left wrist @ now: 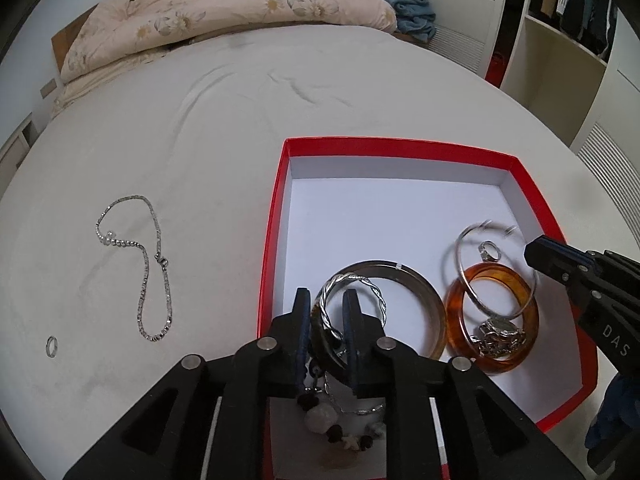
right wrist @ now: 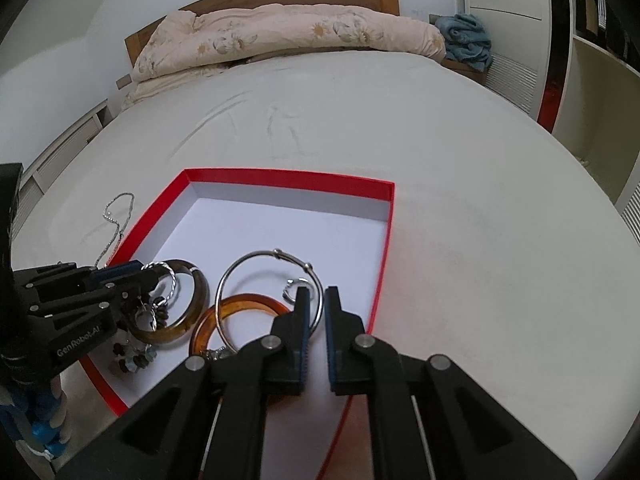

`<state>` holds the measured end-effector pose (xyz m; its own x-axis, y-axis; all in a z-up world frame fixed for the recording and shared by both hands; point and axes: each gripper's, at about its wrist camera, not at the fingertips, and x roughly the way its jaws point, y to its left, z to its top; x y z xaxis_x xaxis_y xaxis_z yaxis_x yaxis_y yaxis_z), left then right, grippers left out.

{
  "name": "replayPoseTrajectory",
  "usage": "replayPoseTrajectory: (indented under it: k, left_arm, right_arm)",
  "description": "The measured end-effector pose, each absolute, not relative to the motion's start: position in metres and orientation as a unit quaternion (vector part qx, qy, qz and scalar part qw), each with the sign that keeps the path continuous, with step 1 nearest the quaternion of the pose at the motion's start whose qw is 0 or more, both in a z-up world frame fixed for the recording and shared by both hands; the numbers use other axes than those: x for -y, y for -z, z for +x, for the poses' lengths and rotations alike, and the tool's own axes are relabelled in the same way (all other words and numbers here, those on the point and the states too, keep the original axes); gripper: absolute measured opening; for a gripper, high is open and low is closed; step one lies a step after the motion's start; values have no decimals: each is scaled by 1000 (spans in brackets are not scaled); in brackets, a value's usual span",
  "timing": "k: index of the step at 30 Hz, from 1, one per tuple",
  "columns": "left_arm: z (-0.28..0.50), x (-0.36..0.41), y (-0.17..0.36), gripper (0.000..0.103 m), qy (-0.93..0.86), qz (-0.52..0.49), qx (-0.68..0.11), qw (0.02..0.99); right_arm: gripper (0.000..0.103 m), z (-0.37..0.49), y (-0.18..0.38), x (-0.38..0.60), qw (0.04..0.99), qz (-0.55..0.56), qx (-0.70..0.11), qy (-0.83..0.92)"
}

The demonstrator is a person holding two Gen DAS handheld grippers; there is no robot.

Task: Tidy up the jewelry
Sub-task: 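Open both tools to release the hoop and bangle into the box, then withdraw both tools from the box toward the last ring and necklace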

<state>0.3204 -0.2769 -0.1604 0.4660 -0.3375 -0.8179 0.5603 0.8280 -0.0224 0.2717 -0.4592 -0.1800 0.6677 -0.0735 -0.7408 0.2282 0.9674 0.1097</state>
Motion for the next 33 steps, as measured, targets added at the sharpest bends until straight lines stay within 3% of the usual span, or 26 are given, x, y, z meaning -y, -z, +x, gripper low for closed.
replayPoseTrajectory:
  k: [2, 7, 9, 11, 13, 33]
  left_arm:
    - [319, 276, 159, 25, 266, 123, -444, 847]
    - [315, 272, 151, 28, 270, 115, -441, 848]
    - [312, 269, 145, 36, 269, 112, -436, 851]
    - [310, 268, 139, 37, 269, 110, -433, 854]
    - [307, 265, 132, 37, 270, 107, -429, 855]
    - [218, 193, 39, 38, 258, 103, -370, 886]
  right_arm:
    - [8, 271, 179, 459, 907, 93, -402, 83]
    - [8, 266, 174, 458, 907, 90, -403, 87]
    - [11, 262, 169, 458, 907, 89, -401, 89]
    - [29, 256, 164, 458, 909, 89, -397, 90]
    - [37, 250, 156, 456, 912, 89, -391, 88]
    - [38, 152, 68, 417, 928, 85, -350, 90]
